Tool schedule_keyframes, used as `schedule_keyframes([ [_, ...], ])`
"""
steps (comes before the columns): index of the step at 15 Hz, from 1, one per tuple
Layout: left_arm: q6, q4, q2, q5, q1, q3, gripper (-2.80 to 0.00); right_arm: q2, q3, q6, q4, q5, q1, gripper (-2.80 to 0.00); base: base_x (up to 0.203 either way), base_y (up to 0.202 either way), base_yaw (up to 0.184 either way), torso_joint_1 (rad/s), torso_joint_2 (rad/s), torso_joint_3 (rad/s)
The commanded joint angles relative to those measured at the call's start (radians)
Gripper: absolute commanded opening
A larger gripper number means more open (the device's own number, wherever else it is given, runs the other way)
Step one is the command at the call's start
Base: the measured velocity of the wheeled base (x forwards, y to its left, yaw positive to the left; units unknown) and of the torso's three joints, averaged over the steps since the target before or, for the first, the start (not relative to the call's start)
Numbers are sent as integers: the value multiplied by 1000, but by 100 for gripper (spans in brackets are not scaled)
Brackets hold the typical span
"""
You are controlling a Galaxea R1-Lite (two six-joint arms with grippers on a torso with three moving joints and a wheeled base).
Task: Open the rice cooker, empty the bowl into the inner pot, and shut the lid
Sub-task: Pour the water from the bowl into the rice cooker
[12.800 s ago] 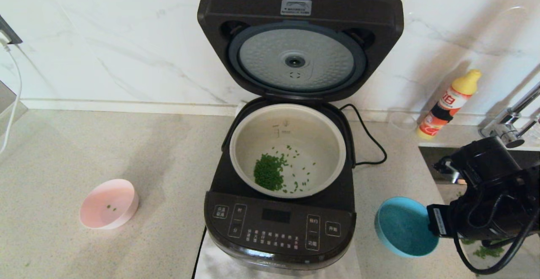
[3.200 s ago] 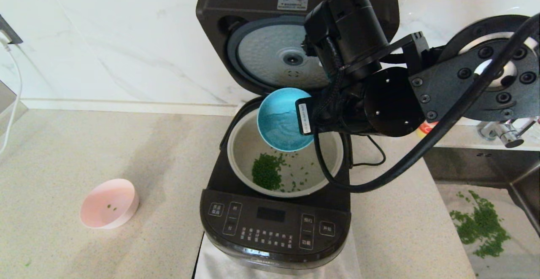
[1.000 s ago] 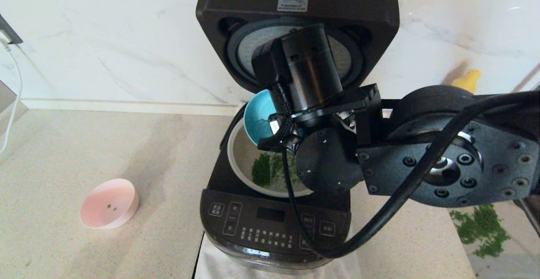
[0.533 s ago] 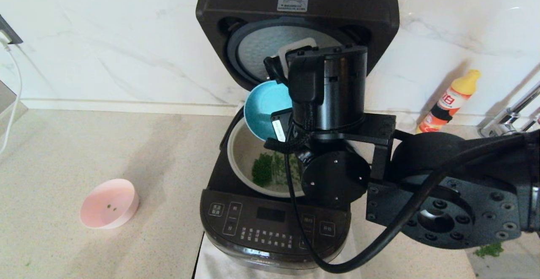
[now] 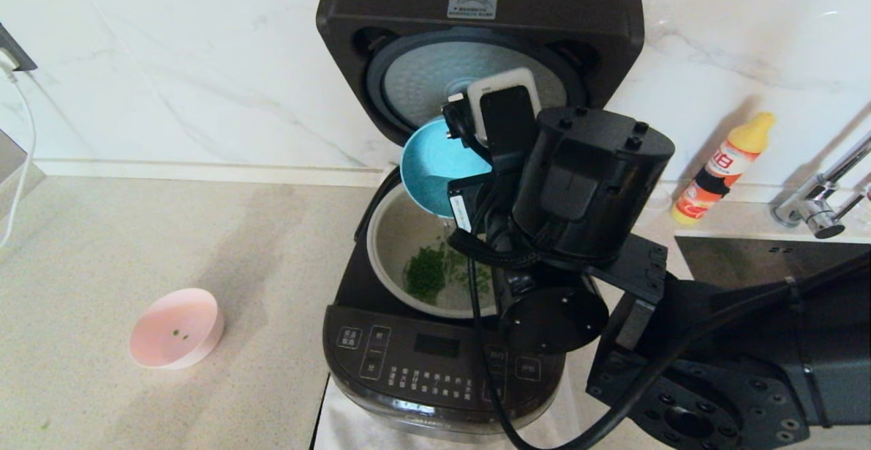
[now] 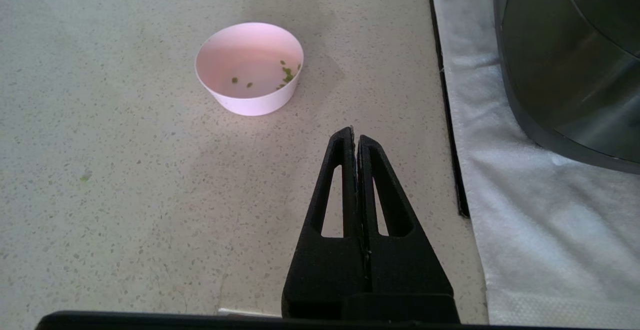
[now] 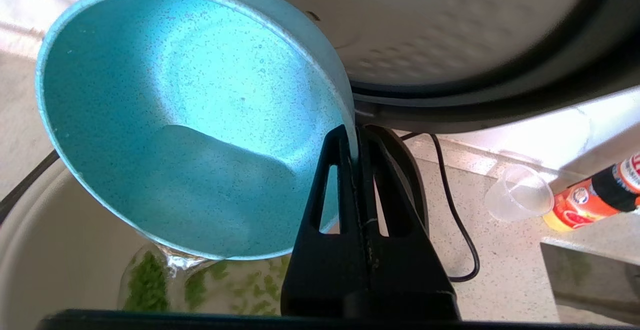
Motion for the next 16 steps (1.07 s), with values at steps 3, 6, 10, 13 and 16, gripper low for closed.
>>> schedule_keyframes([
  [3,0,-1,1,1,0,6,-280,9,58,-13,-118,1,-10,-280,0,0,0,0,0,0],
  [6,0,-1,1,1,0,6,-280,8,91,-15,-189,13,-8,-280,0,0,0,0,0,0],
  [10,0,-1,1,1,0,6,-280,19,118,-42,-307,28,-2,-280,0,0,0,0,0,0],
  [13,0,-1,1,1,0,6,-280,35,124,-57,-368,56,1,-280,0,0,0,0,0,0],
  [16,0,-1,1,1,0,6,-280,53,136,-71,-436,69,1,-280,0,0,0,0,0,0],
])
